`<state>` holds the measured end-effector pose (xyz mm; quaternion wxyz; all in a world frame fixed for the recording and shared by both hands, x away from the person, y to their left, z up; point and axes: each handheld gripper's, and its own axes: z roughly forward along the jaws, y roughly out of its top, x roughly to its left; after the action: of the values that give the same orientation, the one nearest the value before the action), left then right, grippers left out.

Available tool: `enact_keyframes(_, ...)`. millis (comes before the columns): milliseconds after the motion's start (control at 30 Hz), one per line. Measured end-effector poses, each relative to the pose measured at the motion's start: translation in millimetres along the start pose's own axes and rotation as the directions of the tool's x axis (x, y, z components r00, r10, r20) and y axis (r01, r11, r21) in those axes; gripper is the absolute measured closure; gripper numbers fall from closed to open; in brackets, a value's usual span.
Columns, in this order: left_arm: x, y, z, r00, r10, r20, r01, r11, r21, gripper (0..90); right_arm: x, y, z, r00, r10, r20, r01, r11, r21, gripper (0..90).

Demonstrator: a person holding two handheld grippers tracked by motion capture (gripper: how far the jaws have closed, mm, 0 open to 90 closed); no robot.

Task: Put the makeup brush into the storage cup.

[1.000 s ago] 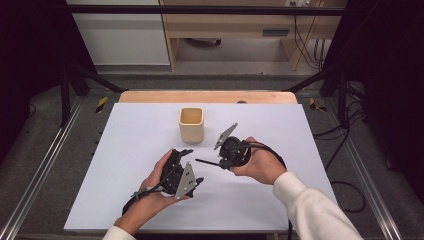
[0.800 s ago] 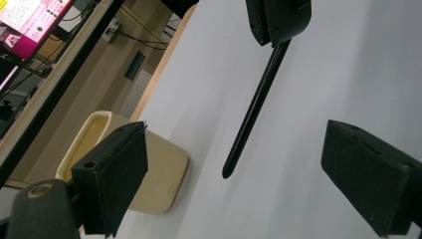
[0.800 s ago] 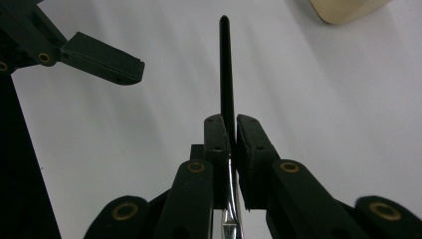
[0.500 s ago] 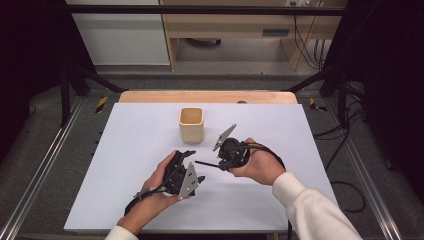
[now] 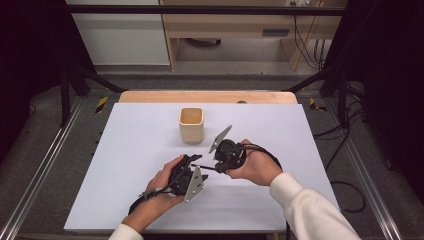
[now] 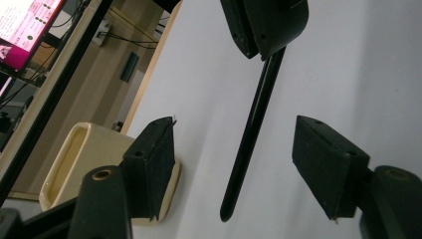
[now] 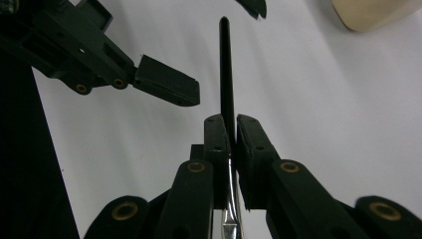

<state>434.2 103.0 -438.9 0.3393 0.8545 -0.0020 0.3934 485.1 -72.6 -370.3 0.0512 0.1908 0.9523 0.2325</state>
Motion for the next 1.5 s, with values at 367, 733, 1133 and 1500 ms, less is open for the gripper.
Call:
enact_keyframes(367,0.0,-0.6,0.4,0.9991,0.039,0.018,-0.040,0.9989,0.024,50.8,3.9,4.5,-0.2,1.0000,-0.001,-0.009,0.001,1.000,-0.008,83.7)
enact_keyframes(733,-3.8,-1.4,2.6,0.9969,0.074,0.026,-0.075,0.9965,0.037,63.3,2.8,2.9,-1.3,0.9999,-0.003,-0.014,0.003,1.000,-0.010,83.7)
enact_keyframes(1133,-4.1,-2.7,1.2,0.9947,0.101,0.020,-0.102,0.9942,0.035,72.4,4.6,4.1,0.8,0.9997,-0.005,-0.025,0.005,1.000,-0.003,83.7)
enact_keyframes(1500,-5.9,-4.6,-0.6,0.9929,0.115,0.030,-0.116,0.9927,0.031,79.2,5.7,5.7,2.3,0.9994,-0.008,-0.033,0.008,1.000,-0.010,83.6)
